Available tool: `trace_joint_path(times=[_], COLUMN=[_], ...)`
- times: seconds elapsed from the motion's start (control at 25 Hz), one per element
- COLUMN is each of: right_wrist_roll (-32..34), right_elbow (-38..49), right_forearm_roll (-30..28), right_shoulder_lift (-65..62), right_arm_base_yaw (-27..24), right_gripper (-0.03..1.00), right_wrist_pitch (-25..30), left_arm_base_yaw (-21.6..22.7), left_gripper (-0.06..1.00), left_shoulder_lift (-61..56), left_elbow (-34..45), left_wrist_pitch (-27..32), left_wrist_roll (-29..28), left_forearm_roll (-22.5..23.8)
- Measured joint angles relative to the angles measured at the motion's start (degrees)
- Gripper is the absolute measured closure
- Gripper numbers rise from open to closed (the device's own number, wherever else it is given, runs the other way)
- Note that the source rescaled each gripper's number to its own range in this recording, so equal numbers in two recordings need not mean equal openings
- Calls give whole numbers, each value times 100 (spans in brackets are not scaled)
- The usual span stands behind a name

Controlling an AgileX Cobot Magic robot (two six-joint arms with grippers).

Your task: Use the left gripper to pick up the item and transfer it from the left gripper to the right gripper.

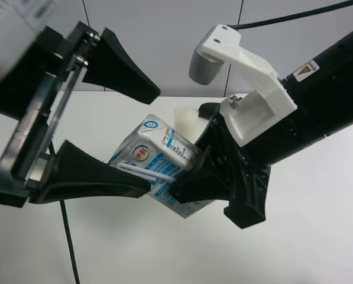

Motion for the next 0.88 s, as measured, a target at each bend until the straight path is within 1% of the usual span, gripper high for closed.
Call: trace_joint_path(times=[0.08,0.12,0.2,0.28,0.36,0.44,0.6,0.64,0.72,0.76,0.88], right_wrist_roll=[0,0,0,0,0,0,0,0,0,0,0], right_elbow=[0,0,0,0,0,0,0,0,0,0,0], right_forearm_roll=[0,0,0,0,0,0,0,0,0,0,0], right_shoulder_lift=[0,0,0,0,0,0,0,0,0,0,0], right_arm_base_yaw=[0,0,0,0,0,0,0,0,0,0,0], right_gripper=[97,97,97,97,97,97,97,97,97,97,97], right_wrist_pitch=[0,0,0,0,0,0,0,0,0,0,0], left_arm_base_yaw=[0,0,0,0,0,0,0,0,0,0,0], left_gripper=[-5,-5,-5,-5,-5,-5,-5,-5,-5,-5,-5], left_shoulder_lift=[-244,-391,-666,-973,-1243,-1520,-1973,-2059,-2272,-2371,-2824], left_elbow=[0,0,0,0,0,0,0,0,0,12,197], left_wrist_pitch=[-33,-55,-67,-77,-28,78,539,700,1018,1189,1662], left_wrist_roll=[-137,-281,-707,-1395,-2179,-3111,-4812,-5159,-5909,-6199,-6654], left_forearm_roll=[232,373,803,1262,1827,2388,3632,3922,4379,4574,4909])
